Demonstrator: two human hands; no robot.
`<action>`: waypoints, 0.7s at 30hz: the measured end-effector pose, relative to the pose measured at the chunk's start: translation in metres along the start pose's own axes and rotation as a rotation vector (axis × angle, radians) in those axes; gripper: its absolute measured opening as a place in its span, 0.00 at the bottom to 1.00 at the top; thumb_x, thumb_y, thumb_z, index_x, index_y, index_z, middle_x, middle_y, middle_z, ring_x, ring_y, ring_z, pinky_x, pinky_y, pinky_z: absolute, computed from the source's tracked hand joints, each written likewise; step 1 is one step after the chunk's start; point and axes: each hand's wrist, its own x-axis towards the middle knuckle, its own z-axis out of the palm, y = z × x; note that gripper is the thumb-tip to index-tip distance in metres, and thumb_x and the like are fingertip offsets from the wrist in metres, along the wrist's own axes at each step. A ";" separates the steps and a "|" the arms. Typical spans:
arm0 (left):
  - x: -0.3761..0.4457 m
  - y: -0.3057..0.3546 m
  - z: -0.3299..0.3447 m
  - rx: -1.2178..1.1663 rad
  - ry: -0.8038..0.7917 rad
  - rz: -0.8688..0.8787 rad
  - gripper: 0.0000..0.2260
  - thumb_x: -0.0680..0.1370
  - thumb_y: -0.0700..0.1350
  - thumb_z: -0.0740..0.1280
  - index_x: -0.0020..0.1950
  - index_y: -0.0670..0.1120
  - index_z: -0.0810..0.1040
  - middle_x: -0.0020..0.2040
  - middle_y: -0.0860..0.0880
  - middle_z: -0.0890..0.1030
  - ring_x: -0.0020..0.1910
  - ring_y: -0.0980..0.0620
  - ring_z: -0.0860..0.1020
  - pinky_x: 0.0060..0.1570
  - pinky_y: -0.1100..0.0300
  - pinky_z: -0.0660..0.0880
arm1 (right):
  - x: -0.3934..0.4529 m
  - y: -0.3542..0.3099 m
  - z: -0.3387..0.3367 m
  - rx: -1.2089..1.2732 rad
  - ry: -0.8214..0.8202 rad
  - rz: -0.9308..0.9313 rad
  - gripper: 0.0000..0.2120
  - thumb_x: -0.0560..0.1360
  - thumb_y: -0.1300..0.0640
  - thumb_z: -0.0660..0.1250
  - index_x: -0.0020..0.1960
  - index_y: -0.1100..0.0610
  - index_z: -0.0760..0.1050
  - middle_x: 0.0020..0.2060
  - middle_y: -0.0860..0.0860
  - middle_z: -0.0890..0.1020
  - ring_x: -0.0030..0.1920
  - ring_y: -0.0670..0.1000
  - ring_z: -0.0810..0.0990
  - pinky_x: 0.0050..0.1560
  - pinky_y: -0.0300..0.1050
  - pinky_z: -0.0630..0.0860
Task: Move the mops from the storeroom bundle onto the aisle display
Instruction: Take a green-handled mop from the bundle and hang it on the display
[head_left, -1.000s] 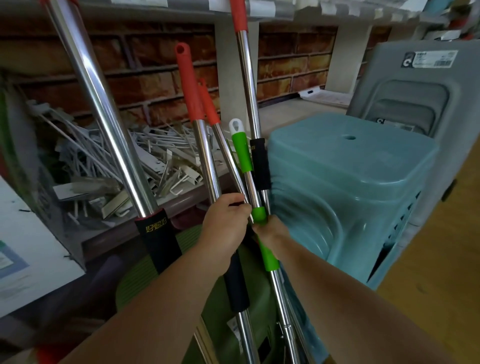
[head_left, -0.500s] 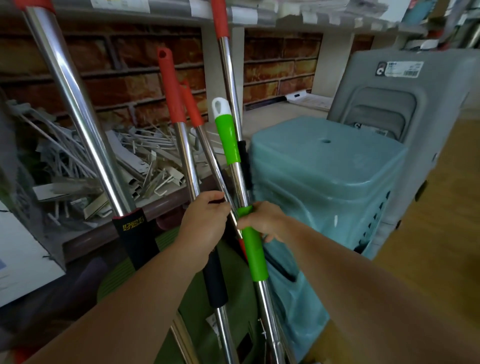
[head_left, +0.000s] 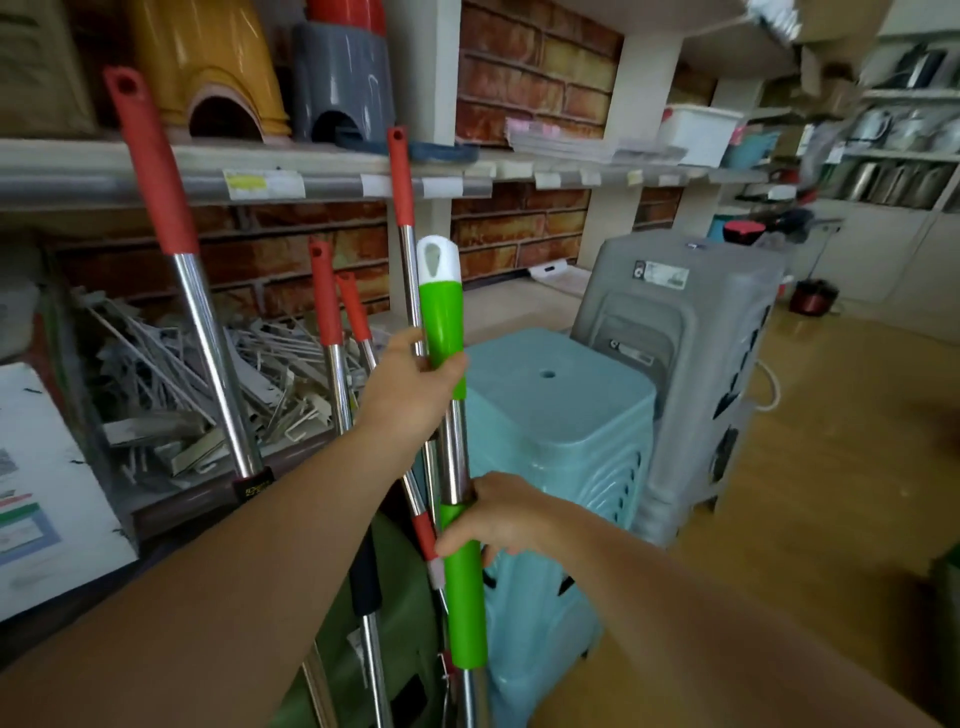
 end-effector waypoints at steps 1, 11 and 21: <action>-0.008 0.012 0.000 0.001 -0.006 0.019 0.22 0.75 0.47 0.67 0.68 0.47 0.66 0.53 0.49 0.79 0.52 0.47 0.78 0.59 0.51 0.74 | -0.015 0.001 0.000 -0.003 -0.015 -0.018 0.22 0.66 0.53 0.74 0.57 0.59 0.75 0.46 0.52 0.80 0.39 0.50 0.79 0.33 0.36 0.73; -0.113 0.111 -0.041 0.142 -0.013 -0.021 0.09 0.71 0.39 0.71 0.40 0.48 0.72 0.42 0.48 0.78 0.47 0.47 0.77 0.55 0.54 0.74 | -0.159 -0.040 -0.040 0.504 0.094 -0.341 0.05 0.74 0.58 0.67 0.48 0.53 0.72 0.38 0.49 0.76 0.37 0.46 0.75 0.39 0.40 0.74; -0.225 0.155 -0.091 0.175 -0.193 0.019 0.15 0.67 0.39 0.74 0.52 0.43 0.77 0.49 0.45 0.81 0.49 0.47 0.78 0.52 0.55 0.73 | -0.291 -0.066 -0.005 0.396 0.166 -0.402 0.20 0.75 0.60 0.66 0.65 0.59 0.68 0.48 0.54 0.76 0.49 0.50 0.75 0.49 0.45 0.75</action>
